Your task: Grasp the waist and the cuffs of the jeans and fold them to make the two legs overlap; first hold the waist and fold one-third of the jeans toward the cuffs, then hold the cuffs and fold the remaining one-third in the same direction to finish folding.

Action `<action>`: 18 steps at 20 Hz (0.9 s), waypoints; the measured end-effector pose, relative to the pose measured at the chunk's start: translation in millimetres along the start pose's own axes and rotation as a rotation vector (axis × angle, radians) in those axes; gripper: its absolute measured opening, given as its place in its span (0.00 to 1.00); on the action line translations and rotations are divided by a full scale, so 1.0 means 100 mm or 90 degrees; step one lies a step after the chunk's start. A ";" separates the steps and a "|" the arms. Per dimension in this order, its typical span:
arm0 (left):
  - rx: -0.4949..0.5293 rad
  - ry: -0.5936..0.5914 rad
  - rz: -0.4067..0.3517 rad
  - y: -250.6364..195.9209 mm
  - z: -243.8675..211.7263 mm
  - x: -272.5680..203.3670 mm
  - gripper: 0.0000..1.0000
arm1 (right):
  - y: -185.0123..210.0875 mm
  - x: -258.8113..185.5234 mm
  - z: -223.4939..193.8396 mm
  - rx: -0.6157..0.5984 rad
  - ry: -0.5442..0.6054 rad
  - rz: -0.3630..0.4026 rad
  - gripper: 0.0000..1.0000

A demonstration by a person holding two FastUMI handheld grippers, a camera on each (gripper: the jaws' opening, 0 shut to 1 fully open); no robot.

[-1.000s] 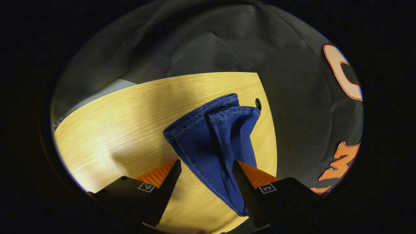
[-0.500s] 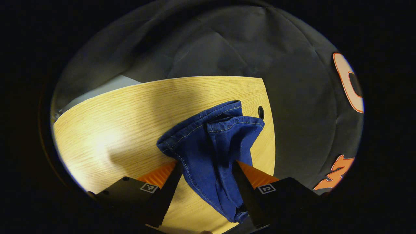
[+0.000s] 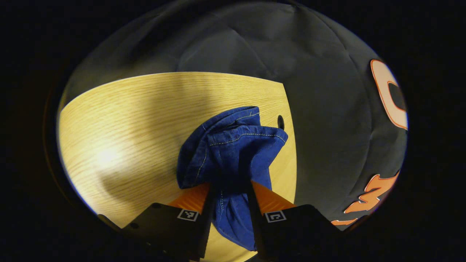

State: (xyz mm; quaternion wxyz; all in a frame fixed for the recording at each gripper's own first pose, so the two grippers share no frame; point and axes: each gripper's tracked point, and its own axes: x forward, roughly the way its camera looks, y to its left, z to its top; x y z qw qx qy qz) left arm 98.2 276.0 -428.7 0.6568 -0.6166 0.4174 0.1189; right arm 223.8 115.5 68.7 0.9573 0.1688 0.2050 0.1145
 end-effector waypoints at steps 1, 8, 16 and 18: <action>-0.029 -0.007 0.003 0.03 -0.02 0.03 0.32 | -0.03 0.01 -0.01 0.001 0.004 -0.005 0.80; 0.151 -0.081 -0.019 -0.32 -0.03 -0.26 0.03 | -0.26 -0.06 0.19 0.010 -0.030 -0.039 0.81; 0.355 -0.139 -0.082 -1.25 -0.47 -0.90 0.03 | -0.44 -0.23 0.33 -0.007 -0.057 -0.042 0.81; 0.416 -0.133 -0.102 -1.56 -0.76 -1.02 0.03 | -0.52 -0.26 0.37 -0.015 -0.065 -0.046 0.81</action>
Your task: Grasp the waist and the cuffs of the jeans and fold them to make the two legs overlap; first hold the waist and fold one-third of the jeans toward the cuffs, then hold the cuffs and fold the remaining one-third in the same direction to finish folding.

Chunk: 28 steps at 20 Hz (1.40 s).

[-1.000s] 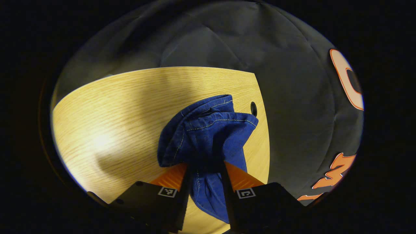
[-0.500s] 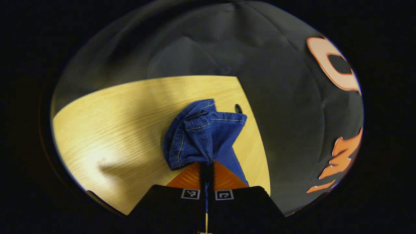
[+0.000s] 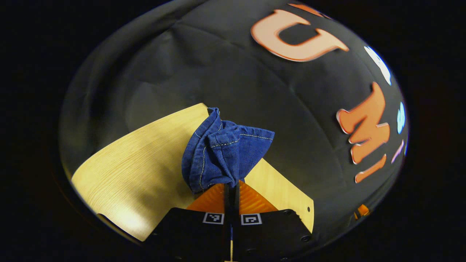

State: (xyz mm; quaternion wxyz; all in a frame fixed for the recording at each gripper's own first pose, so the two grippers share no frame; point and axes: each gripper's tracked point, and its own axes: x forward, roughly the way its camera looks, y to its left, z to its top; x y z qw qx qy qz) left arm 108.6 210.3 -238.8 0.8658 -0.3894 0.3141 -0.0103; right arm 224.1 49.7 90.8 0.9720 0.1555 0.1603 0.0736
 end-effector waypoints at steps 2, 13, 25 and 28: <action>0.058 0.000 -0.030 -0.45 -0.01 -0.10 0.03 | -0.07 -0.02 0.04 -0.005 -0.005 -0.002 0.81; 0.273 0.067 -0.058 -2.49 -0.92 0.24 0.02 | -0.46 -0.22 0.14 -0.017 -0.030 0.020 0.81; 0.478 0.188 -0.055 -3.44 -2.90 0.81 0.05 | -1.21 -0.30 -0.06 0.011 -0.008 -0.005 0.82; 0.490 0.257 -0.096 -3.43 -3.43 0.68 0.27 | -1.34 -0.27 -0.11 0.024 -0.001 -0.011 0.82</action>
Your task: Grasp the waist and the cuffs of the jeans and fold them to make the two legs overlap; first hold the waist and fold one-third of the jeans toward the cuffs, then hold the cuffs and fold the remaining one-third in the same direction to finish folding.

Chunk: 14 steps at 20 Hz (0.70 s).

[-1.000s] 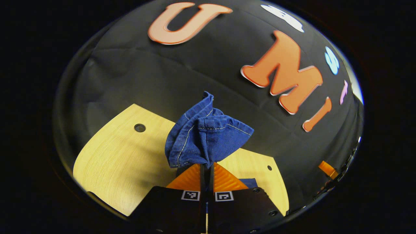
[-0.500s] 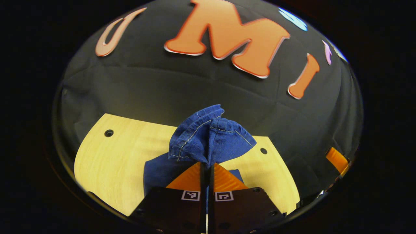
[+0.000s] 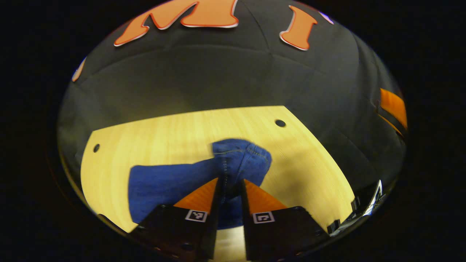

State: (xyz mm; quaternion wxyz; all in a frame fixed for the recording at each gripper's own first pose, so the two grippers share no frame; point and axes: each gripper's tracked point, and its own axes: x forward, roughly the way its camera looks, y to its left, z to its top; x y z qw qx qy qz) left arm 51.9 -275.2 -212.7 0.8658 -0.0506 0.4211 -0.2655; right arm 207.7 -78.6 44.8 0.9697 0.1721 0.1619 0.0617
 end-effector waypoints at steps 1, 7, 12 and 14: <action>-0.003 -0.007 -0.022 -0.11 -0.04 -0.07 0.32 | -0.05 0.01 -0.02 0.002 0.001 -0.004 0.82; 0.020 -0.147 -0.001 0.19 0.43 -0.92 0.57 | -0.08 0.06 0.04 0.007 -0.011 -0.007 0.82; 0.053 -0.328 0.131 0.77 0.88 -1.77 0.94 | 0.16 -0.09 0.35 -0.045 -0.097 -0.014 0.82; 0.049 -0.399 0.182 0.92 1.03 -2.08 0.96 | 0.36 -0.20 0.47 -0.074 -0.143 -0.006 0.83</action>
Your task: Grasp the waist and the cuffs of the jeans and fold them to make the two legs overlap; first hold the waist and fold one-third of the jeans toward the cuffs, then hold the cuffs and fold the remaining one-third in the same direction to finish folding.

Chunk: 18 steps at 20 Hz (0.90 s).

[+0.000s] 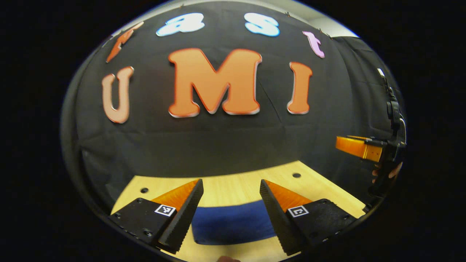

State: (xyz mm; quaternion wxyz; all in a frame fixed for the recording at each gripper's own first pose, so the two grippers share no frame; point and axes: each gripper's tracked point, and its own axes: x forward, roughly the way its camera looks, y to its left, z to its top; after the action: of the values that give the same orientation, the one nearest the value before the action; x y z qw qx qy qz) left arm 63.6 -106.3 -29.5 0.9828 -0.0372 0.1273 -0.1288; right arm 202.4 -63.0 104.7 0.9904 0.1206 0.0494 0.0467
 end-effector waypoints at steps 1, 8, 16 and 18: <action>0.003 -0.039 0.021 0.09 0.15 -0.07 0.96 | 0.11 -0.03 0.07 -0.018 -0.021 0.010 0.83; 0.087 -0.271 0.147 0.50 1.14 -0.77 0.95 | 0.77 -0.10 0.25 -0.074 -0.082 0.092 0.85; 0.032 -0.246 0.114 0.50 1.05 -0.75 0.97 | 0.96 -0.13 0.23 -0.071 -0.084 0.119 0.85; 0.024 -0.234 0.108 0.49 1.00 -0.72 0.94 | 0.98 -0.15 0.24 -0.076 -0.091 0.116 0.85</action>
State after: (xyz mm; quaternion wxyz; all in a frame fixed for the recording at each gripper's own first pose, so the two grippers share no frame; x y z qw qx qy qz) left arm 33.8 -36.6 79.2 0.9973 -0.0310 -0.0540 -0.0386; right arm 182.5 24.2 153.4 0.9884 0.0687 -0.0357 0.1307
